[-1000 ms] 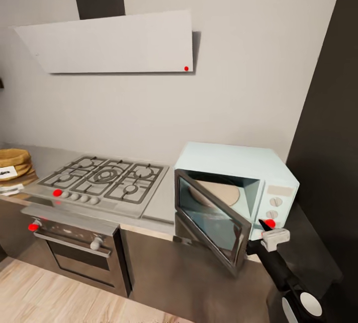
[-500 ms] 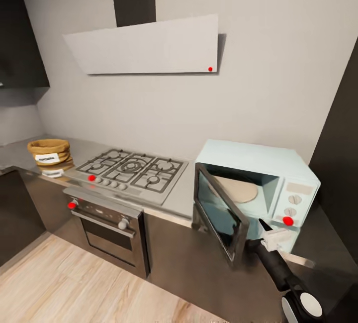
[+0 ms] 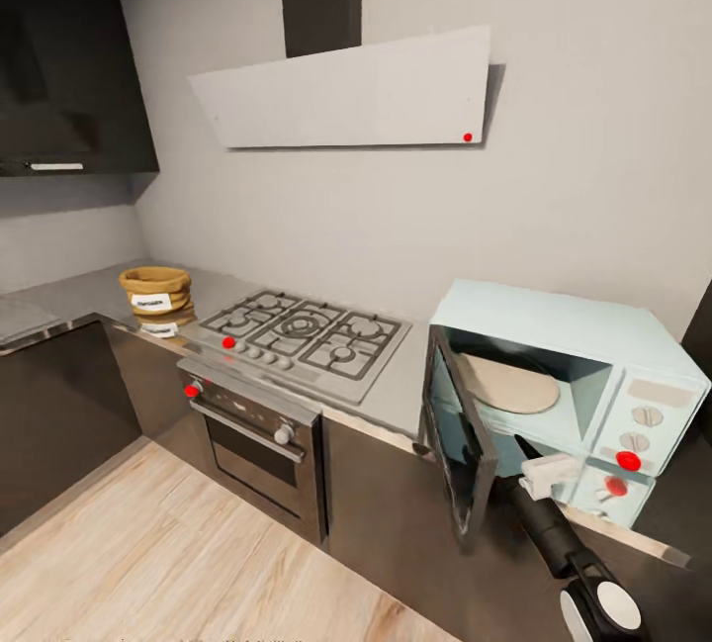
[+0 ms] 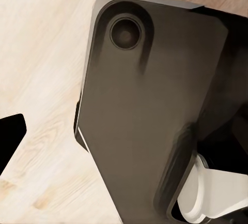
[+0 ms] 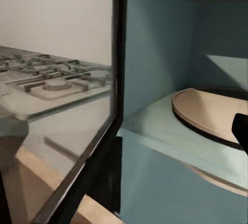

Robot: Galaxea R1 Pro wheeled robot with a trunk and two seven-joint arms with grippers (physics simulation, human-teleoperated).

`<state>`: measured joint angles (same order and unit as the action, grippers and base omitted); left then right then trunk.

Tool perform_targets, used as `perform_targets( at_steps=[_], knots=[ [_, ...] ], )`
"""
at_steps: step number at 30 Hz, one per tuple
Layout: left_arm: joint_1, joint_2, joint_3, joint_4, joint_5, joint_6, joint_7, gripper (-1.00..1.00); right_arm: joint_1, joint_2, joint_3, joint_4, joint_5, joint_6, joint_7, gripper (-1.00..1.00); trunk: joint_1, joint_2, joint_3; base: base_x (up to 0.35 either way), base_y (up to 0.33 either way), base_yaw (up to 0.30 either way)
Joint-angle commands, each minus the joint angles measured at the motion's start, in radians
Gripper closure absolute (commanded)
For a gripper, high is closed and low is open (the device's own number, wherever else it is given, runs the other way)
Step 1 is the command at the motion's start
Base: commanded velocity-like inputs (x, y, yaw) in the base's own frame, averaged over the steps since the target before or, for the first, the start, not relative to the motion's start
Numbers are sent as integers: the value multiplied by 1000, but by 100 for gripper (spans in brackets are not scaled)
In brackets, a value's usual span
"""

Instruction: In the kitchen, take the popcorn bag from the countertop, put it into the microwave, and heat it until the popcorn is cooked so the cooked popcorn ends up inside the bag.

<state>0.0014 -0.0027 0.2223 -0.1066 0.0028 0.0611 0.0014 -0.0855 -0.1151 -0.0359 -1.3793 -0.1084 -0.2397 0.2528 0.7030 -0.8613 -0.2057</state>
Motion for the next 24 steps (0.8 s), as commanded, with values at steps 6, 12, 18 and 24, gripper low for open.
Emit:
perform_targets(
  at_steps=[6, 12, 18, 24],
  knots=[
    [0, 0, 3, -3, 0, 6, 0, -100, 0, 0, -1, 0, -9, -1, 9, -100, 0, -1, -1, 0, 0, 254],
    [0, 0, 3, -3, 0, 6, 0, -100, 0, 0, -1, 0, -9, -1, 9, -100, 0, -1, -1, 0, 0, 254],
    [0, 0, 2, -3, 0, 6, 0, -100, 0, 0, -1, 0, -9, -1, 9, -100, 0, -1, -1, 0, 0, 254],
    [0, 0, 2, -3, 0, 6, 0, -100, 0, 0, 0, 0, -8, 0, 9, -100, 0, -1, -1, 0, 0, 168]
  ],
)
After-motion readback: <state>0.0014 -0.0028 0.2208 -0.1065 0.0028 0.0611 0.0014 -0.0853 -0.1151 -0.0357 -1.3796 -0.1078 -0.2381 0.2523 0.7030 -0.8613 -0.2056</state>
